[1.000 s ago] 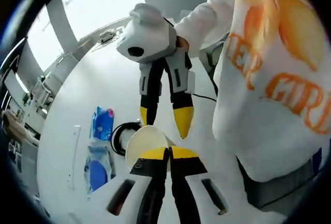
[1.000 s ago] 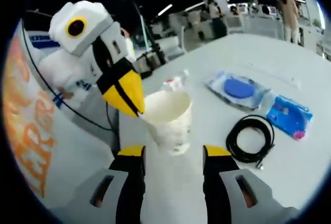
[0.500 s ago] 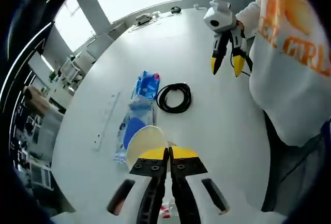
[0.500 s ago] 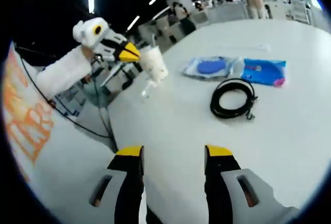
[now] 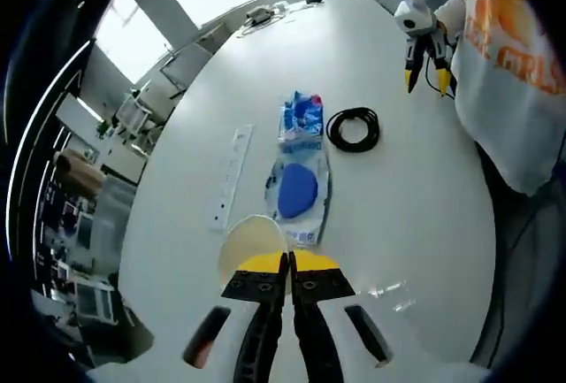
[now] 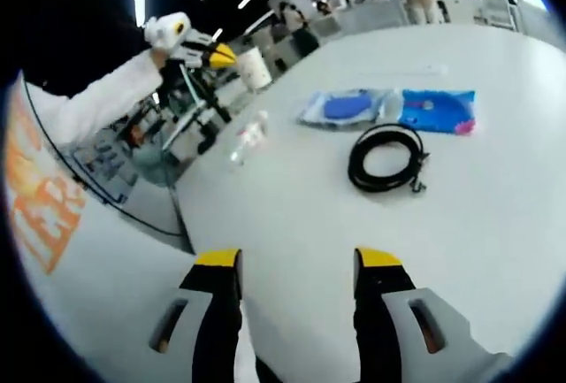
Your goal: Arrange the tabletop items into an orderly group along one side of the table until the central work area is clear of visible clutter.
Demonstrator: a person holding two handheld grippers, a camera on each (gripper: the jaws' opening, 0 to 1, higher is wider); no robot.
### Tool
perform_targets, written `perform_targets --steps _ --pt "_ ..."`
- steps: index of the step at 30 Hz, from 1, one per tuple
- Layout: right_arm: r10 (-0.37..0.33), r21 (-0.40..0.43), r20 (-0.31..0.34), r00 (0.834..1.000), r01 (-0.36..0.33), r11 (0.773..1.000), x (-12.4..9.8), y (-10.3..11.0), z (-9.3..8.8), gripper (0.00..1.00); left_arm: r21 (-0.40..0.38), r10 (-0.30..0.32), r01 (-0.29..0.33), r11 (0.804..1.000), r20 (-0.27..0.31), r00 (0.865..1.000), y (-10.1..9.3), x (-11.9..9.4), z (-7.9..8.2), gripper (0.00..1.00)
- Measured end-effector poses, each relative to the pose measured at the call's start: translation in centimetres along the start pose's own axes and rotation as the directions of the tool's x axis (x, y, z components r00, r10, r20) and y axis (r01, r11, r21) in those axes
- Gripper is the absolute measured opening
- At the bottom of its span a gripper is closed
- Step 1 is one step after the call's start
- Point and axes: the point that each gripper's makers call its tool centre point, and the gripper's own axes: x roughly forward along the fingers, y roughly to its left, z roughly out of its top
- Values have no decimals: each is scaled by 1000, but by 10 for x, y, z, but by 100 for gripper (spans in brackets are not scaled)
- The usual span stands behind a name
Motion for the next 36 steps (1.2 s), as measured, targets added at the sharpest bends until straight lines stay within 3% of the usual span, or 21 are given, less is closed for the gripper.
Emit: perform_targets --steps 4,6,7,14,18,23,36 --pt "-2 -5 -45 999 2 1000 3 1 -11 49 40 14 -12 999 -68 998 16 14 -16 0" --pt "-9 8 -50 999 10 1000 2 0 -13 48 76 54 -46 996 -118 992 23 25 -28 0" --pt "-12 15 -50 999 13 1000 1 -1 -13 48 75 53 -44 996 -110 993 22 31 -28 0" --pt "-55 71 -42 998 58 996 3 -18 -8 48 0 18 -18 1000 -133 991 10 72 -48 0" --pt "-51 91 -44 998 55 994 8 -20 -4 48 -58 39 -47 997 -132 991 10 83 -54 0" --pt "-34 96 -60 998 40 995 15 -16 -3 48 -248 51 -73 966 -94 994 9 97 -59 0" --pt "-40 131 -71 997 49 990 16 -23 -5 48 -373 67 -100 923 -100 993 11 113 -61 0"
